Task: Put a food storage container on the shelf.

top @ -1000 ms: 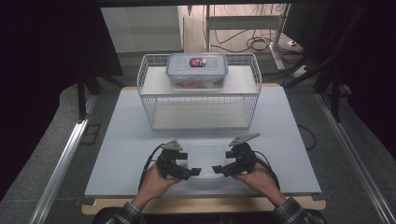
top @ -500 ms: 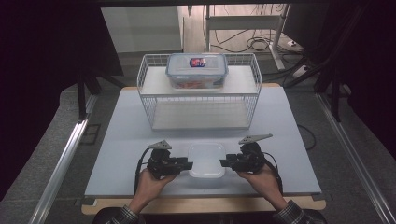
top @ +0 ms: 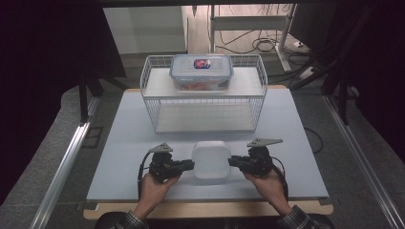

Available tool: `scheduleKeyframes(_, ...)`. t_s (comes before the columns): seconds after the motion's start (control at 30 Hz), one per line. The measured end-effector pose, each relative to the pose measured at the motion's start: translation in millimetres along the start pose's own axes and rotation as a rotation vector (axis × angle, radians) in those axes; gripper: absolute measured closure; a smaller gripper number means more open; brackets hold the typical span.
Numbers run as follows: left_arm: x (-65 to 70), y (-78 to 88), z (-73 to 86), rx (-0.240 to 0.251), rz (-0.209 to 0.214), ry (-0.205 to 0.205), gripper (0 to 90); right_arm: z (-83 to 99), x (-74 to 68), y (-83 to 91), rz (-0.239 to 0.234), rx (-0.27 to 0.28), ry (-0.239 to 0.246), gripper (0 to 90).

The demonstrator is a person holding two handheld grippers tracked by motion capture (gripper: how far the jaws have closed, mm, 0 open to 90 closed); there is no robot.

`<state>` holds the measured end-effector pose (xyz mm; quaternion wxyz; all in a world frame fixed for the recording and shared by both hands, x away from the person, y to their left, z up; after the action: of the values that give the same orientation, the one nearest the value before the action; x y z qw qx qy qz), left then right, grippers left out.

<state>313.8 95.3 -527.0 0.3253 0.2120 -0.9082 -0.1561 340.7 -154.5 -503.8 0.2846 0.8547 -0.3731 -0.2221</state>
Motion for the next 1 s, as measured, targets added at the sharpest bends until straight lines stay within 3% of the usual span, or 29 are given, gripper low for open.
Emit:
scheduleKeyframes(0.2,1.4,6.6,-4.7,0.018,-0.036,-0.028,80.2,-0.1,-3.2,-2.2,-0.013,0.01,-0.003,78.2)
scheduleKeyframes(0.37,8.2,17.8,-18.1,0.047,-0.058,-0.075,80.0,-12.1,-7.1,5.0,-0.041,0.048,0.012,78.7)
scheduleKeyframes(0.53,12.3,21.8,-26.9,0.051,-0.083,-0.099,79.7,-21.3,-9.1,10.3,-0.037,0.074,0.028,78.8)
scheduleKeyframes(1.0,21.2,38.2,-72.2,0.088,-0.149,-0.161,78.9,-70.2,-10.3,27.1,-0.015,0.16,0.076,79.1)
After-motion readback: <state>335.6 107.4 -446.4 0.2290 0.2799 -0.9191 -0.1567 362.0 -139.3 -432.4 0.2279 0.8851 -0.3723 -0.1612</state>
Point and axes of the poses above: each handheld gripper's, and its own axes: y roughly backward along the jaws, z roughly out of its underside, x roughly to its right, the point moved 5 cm from there along -y, roughly forward along the jaws, and after that the axes turned 10 degrees about z, right-handed, at the moved point
